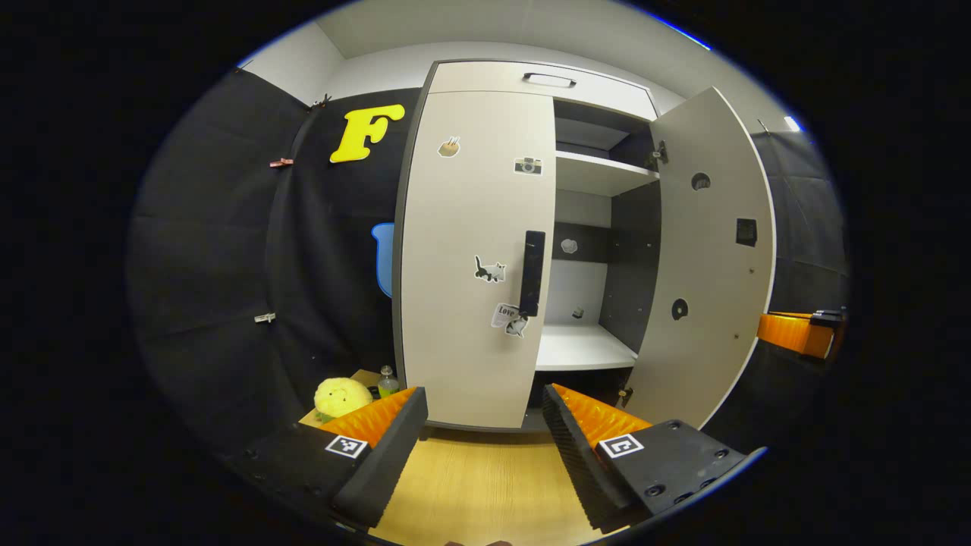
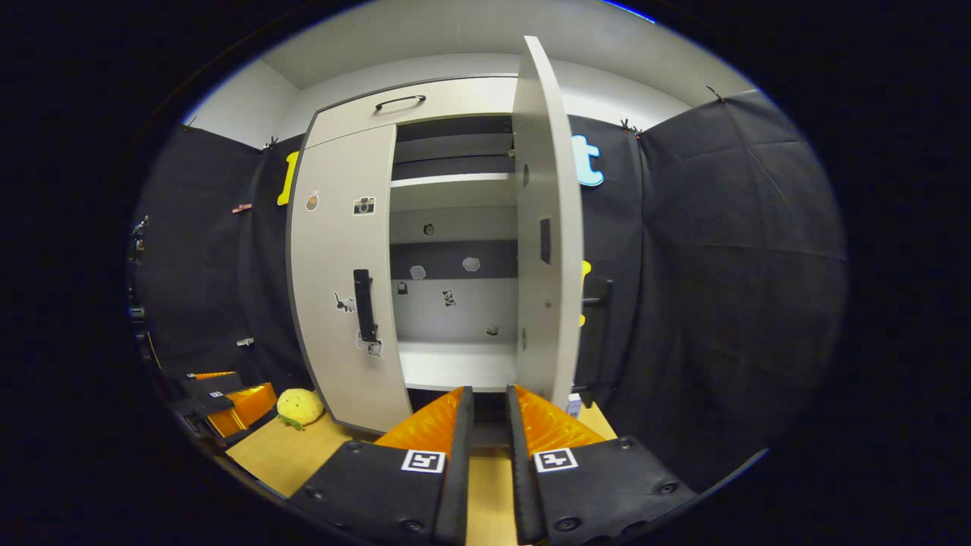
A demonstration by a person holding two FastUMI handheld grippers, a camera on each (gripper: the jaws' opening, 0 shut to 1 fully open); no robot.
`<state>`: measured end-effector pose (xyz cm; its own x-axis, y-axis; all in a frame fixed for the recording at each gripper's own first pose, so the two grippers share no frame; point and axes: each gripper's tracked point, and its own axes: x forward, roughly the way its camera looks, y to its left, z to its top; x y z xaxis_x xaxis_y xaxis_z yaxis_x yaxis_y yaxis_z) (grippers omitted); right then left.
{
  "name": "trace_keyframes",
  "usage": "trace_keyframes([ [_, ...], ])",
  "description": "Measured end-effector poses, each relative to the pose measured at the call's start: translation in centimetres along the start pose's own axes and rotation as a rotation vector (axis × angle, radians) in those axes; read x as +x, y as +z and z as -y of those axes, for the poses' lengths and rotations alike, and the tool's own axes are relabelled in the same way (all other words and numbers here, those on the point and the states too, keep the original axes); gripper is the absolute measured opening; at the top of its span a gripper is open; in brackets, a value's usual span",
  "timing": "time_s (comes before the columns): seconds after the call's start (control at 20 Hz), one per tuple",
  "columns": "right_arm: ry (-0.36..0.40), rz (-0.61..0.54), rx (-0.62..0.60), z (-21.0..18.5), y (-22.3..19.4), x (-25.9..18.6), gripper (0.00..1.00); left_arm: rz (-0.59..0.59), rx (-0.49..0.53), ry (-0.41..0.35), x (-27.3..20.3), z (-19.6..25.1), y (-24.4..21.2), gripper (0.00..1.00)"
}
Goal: Open the right door of the double-door shoe cabinet with the right hand, and open the left door with the left hand.
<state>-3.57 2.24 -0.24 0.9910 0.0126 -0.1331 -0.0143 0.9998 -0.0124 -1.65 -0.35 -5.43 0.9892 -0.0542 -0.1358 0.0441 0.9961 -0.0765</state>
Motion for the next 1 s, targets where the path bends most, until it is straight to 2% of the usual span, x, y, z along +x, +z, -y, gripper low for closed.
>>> trace_keyframes([
  [0.05, 0.000, 0.004, -0.004, -1.3, -0.2, 0.4, 0.32, 0.002, 0.000, -0.017, 0.8, -0.5, 0.3, 0.95],
  [0.2, -0.020, -0.004, -0.035, -4.0, -0.7, 1.6, 0.71, 0.008, 0.003, -0.062, 2.9, -1.8, 1.1, 0.95],
  [0.25, -0.025, -0.007, -0.035, -4.6, -0.9, 1.9, 0.73, 0.009, 0.002, -0.076, 3.5, -2.1, 1.5, 0.95],
  [0.35, -0.039, 0.001, -0.037, -5.4, -1.0, 2.2, 0.84, 0.019, -0.003, -0.096, 4.6, -2.3, 2.1, 0.95],
  [0.4, -0.035, 0.002, -0.036, -5.9, -1.2, 2.3, 0.94, 0.022, -0.004, -0.100, 5.3, -2.4, 2.4, 0.95],
  [0.5, -0.034, -0.002, -0.043, -6.2, -1.8, 3.0, 0.99, 0.031, -0.002, -0.108, 6.8, -2.2, 3.2, 0.95],
  [0.7, -0.032, -0.028, -0.041, -5.7, -3.4, 3.5, 0.98, 0.043, 0.007, -0.104, 10.6, -0.8, 4.9, 0.95],
  [1.0, 0.013, -0.018, -0.031, -4.0, -3.7, 4.5, 0.98, 0.067, -0.021, -0.128, 16.4, 3.4, 7.8, 0.95],
])
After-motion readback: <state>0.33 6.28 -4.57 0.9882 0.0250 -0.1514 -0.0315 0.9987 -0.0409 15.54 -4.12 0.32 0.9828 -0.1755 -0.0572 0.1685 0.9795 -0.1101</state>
